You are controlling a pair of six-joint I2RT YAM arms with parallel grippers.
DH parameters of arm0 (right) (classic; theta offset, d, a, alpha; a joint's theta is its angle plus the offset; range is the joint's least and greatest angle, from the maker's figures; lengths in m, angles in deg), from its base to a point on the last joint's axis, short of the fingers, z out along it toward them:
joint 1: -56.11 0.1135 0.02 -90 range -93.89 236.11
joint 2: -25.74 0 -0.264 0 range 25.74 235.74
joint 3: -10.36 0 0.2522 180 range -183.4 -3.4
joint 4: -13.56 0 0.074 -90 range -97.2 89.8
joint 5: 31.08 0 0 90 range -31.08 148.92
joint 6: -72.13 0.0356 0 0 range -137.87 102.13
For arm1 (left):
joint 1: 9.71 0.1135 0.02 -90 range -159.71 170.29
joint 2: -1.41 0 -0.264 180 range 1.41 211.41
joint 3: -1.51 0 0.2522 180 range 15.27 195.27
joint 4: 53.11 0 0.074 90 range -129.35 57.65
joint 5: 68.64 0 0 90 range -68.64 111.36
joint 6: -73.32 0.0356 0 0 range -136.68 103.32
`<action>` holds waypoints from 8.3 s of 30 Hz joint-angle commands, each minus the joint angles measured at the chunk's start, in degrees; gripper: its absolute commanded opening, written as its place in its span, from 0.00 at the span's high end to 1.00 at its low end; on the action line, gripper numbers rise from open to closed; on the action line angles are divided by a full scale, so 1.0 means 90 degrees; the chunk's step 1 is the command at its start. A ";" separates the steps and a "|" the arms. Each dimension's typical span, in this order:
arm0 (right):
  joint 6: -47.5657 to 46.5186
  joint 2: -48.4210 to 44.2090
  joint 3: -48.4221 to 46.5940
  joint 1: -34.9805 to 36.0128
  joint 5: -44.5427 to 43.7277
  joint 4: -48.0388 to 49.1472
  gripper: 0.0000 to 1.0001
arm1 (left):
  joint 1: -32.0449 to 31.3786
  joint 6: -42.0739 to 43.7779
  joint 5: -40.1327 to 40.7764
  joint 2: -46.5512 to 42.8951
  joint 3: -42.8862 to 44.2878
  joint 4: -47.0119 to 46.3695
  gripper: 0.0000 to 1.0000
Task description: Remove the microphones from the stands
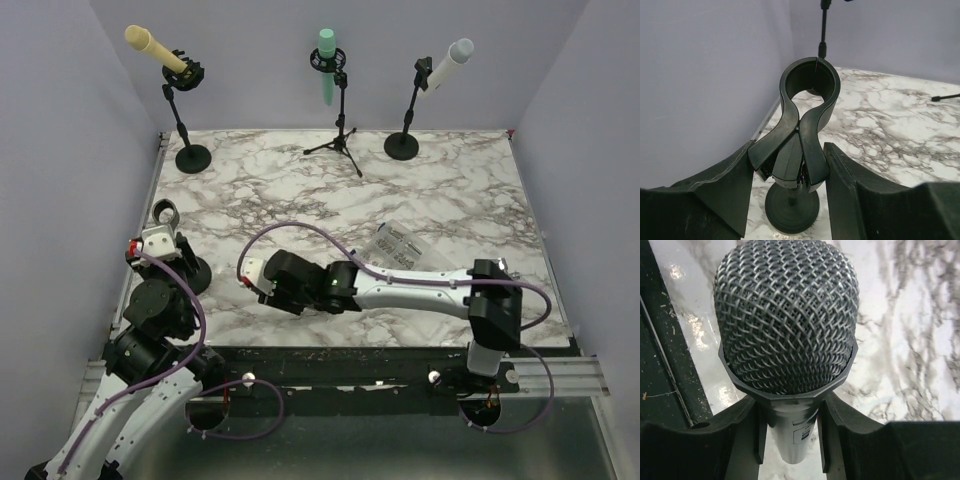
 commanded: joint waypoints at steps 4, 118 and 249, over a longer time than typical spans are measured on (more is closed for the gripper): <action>-0.0027 0.1238 -0.0774 0.0059 0.0431 -0.0977 0.99 | 0.0098 0.0064 0.0772 -0.0210 -0.0180 -0.0465 1.00; 0.0532 -0.1467 0.1243 0.0139 0.1462 0.1951 0.00 | 0.0612 -0.1915 -0.1673 0.1984 0.4506 0.4277 0.01; 0.3224 -0.3833 0.3738 -0.0396 -0.2800 0.2798 0.00 | 0.3481 -0.2763 -0.6900 0.2557 0.0881 -0.1844 0.01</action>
